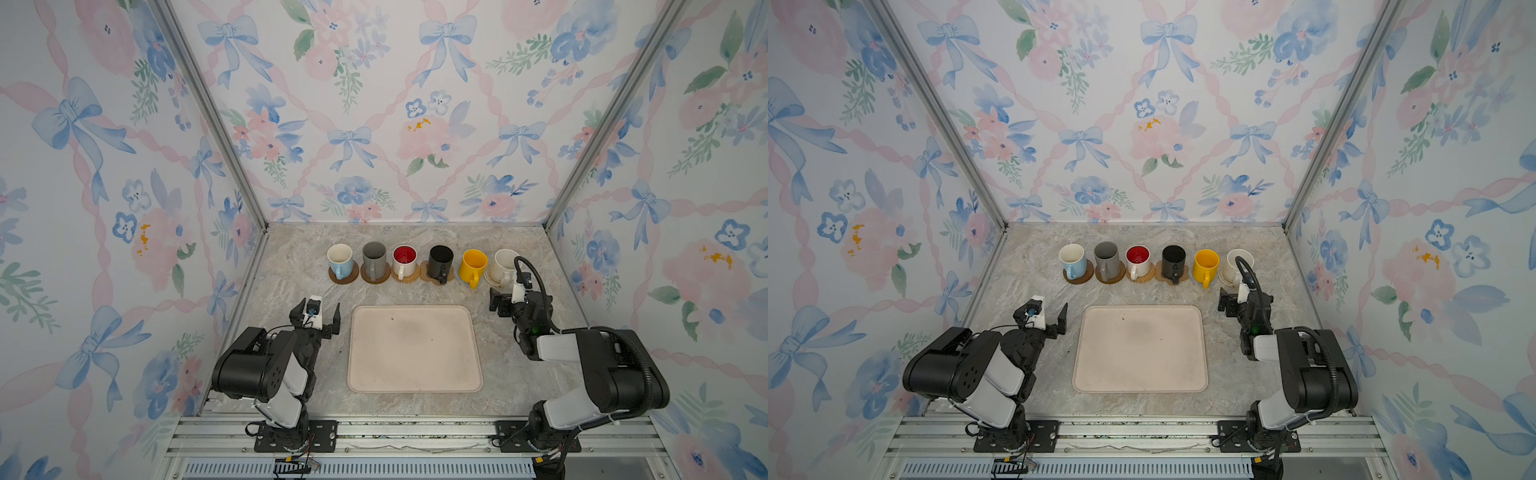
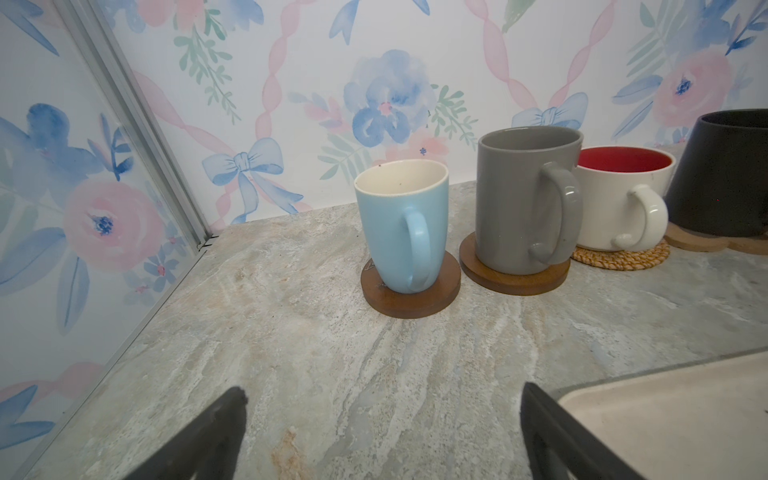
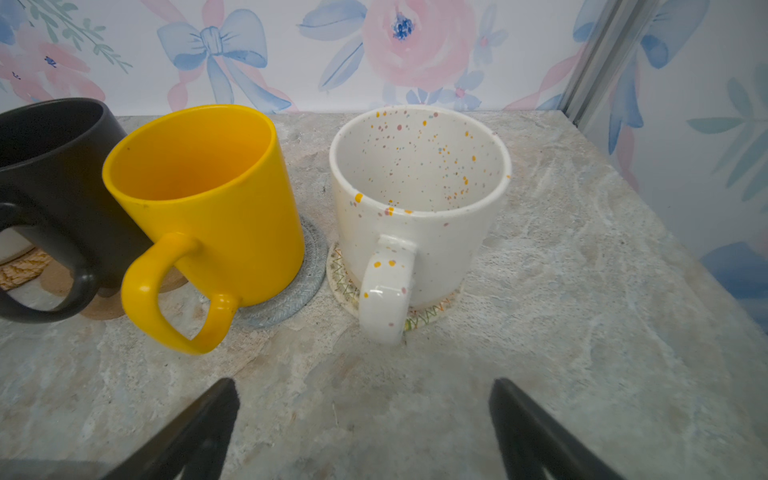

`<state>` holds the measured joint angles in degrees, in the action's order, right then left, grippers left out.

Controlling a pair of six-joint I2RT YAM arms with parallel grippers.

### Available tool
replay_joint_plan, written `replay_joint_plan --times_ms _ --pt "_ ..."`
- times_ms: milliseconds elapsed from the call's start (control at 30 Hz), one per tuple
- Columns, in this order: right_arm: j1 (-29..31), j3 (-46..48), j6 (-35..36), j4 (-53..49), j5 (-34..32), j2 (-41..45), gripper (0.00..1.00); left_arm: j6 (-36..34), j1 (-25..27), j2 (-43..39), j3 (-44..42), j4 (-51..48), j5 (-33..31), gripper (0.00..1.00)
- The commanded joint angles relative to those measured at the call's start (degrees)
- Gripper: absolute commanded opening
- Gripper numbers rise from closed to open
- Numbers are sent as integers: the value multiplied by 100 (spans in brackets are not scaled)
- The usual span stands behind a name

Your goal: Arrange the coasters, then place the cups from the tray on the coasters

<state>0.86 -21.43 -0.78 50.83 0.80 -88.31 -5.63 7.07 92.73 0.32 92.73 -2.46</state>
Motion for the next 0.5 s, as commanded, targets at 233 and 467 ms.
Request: replay_joint_plan --times_ms 233,467 --pt "37 -102 86 104 -80 -28 97 -131 -30 -7 -106 606 279 98" --pt "34 -107 81 102 -77 -28 97 -136 -31 -27 -129 604 325 98"
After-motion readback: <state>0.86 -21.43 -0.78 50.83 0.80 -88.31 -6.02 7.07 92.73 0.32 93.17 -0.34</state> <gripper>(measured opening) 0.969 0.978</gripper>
